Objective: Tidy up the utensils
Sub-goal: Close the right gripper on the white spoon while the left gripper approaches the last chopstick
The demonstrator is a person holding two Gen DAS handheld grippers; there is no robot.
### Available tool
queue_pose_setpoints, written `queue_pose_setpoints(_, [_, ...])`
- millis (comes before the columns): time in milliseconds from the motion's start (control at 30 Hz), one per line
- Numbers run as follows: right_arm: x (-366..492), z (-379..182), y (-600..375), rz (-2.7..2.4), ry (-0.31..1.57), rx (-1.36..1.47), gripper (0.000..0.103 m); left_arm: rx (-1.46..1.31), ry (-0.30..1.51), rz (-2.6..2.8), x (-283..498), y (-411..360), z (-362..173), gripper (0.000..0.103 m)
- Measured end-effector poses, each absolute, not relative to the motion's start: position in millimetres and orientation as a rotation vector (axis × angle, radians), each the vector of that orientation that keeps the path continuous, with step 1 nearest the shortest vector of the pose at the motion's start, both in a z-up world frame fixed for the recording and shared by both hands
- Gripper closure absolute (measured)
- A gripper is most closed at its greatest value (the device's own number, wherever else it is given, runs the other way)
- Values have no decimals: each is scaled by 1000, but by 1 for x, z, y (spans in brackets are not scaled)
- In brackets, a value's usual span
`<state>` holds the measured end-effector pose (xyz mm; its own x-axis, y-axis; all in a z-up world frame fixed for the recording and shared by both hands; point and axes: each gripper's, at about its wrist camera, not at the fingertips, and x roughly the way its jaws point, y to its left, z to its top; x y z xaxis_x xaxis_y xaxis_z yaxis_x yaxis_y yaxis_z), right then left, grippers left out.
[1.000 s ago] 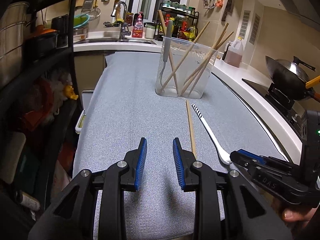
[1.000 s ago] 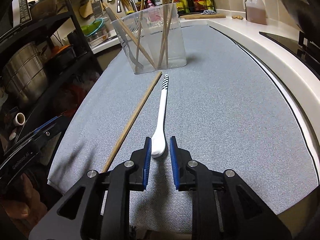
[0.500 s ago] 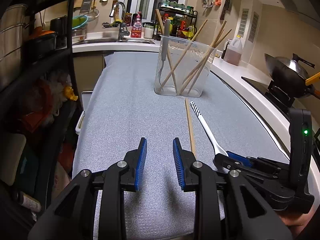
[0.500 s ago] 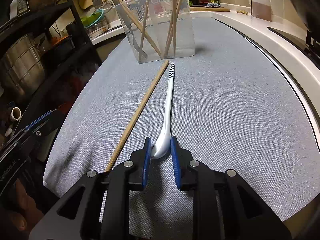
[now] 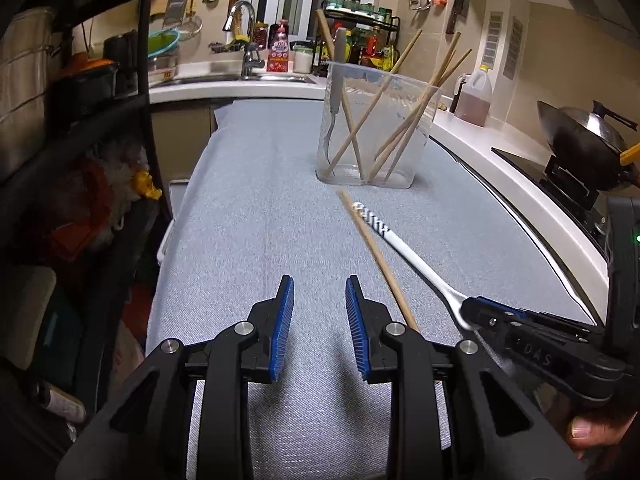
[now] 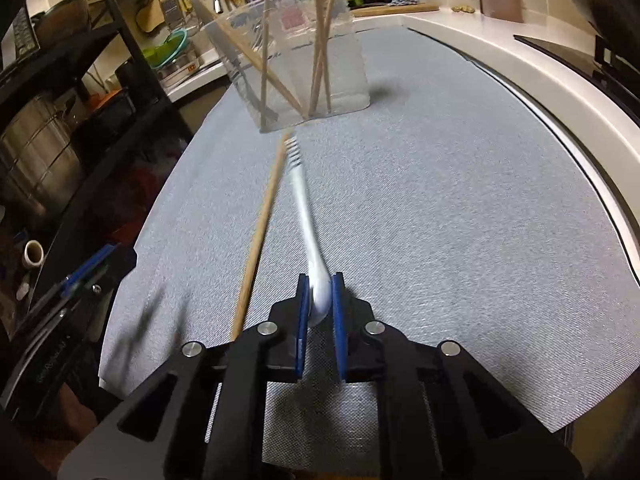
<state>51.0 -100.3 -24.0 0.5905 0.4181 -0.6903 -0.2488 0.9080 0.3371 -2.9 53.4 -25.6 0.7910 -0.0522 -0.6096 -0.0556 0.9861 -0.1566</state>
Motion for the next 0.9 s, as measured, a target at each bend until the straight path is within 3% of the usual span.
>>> queue_pose_setpoints(400, [27,-29,-141,285,825,239,94,-131,707,-146,-8,14,-38,76])
queue_pose_setpoints(533, [25,-31,-147,266,810,218,94,-73,739,-116,-6,3,-47,68])
queue_pose_setpoints(900, [24,-34,-136,323,801,176,89,-51,785,-90,-1,3,-55,68])
